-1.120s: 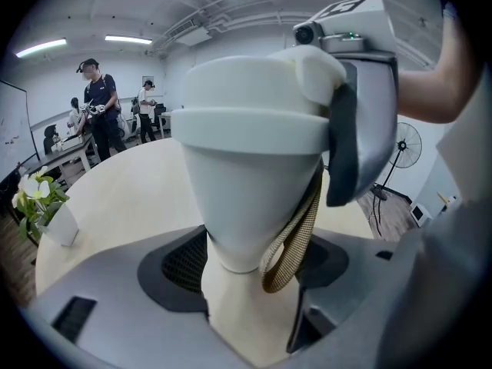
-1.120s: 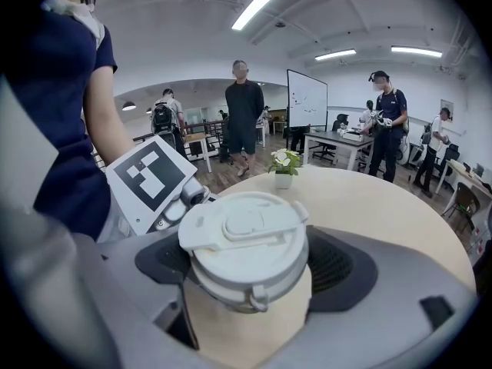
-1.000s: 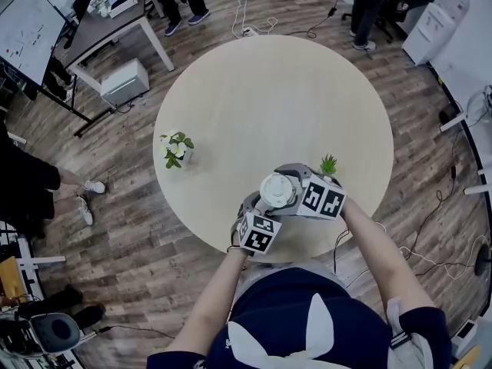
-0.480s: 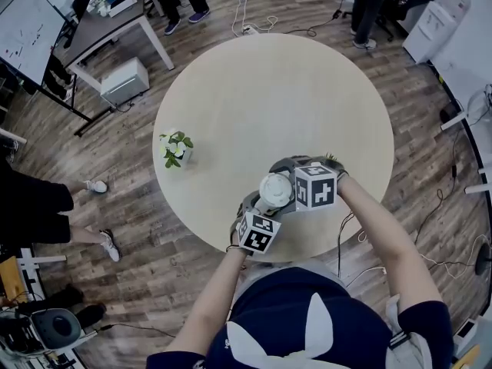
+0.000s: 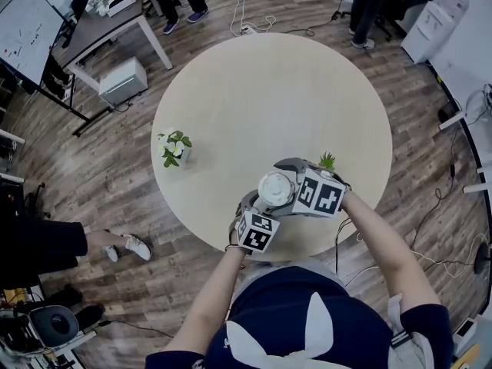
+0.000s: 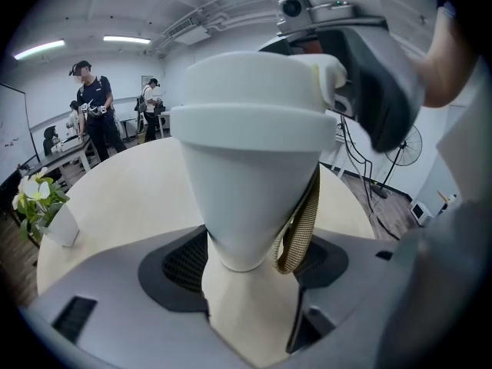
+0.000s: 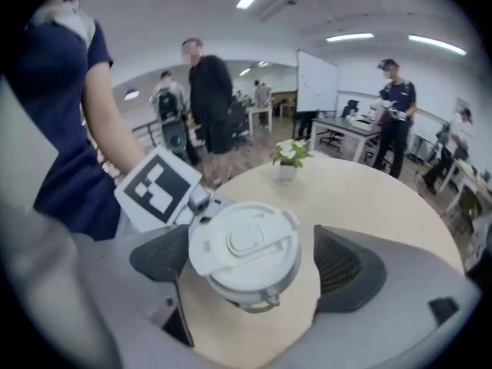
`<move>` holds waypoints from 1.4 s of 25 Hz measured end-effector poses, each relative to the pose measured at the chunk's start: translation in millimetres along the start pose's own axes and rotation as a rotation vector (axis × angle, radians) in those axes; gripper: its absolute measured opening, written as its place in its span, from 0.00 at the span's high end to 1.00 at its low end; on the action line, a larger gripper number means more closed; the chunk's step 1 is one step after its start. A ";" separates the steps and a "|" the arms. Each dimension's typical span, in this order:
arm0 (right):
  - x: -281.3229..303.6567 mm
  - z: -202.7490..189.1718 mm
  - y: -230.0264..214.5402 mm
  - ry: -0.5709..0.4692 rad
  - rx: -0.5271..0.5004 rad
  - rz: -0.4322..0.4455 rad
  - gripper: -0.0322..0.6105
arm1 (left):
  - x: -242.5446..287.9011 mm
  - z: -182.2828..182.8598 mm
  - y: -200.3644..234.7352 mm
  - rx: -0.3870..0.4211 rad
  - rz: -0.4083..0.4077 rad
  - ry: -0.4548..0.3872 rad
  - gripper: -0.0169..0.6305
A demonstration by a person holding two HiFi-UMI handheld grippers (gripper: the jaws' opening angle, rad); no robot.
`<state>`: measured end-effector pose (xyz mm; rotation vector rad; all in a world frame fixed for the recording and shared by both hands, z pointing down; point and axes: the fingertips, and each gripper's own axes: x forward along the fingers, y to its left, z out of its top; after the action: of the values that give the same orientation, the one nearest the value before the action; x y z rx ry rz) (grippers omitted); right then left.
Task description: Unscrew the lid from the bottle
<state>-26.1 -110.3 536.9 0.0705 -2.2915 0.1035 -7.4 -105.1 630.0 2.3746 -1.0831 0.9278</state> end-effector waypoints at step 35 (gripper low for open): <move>18.4 -4.9 -7.2 -0.167 0.228 -0.173 0.24 | -0.1 -3.0 2.1 0.010 0.001 0.009 0.49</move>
<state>-34.0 -117.3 554.3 0.4079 -2.4196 0.2783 -10.3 -104.8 632.3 2.3759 -1.0789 0.9457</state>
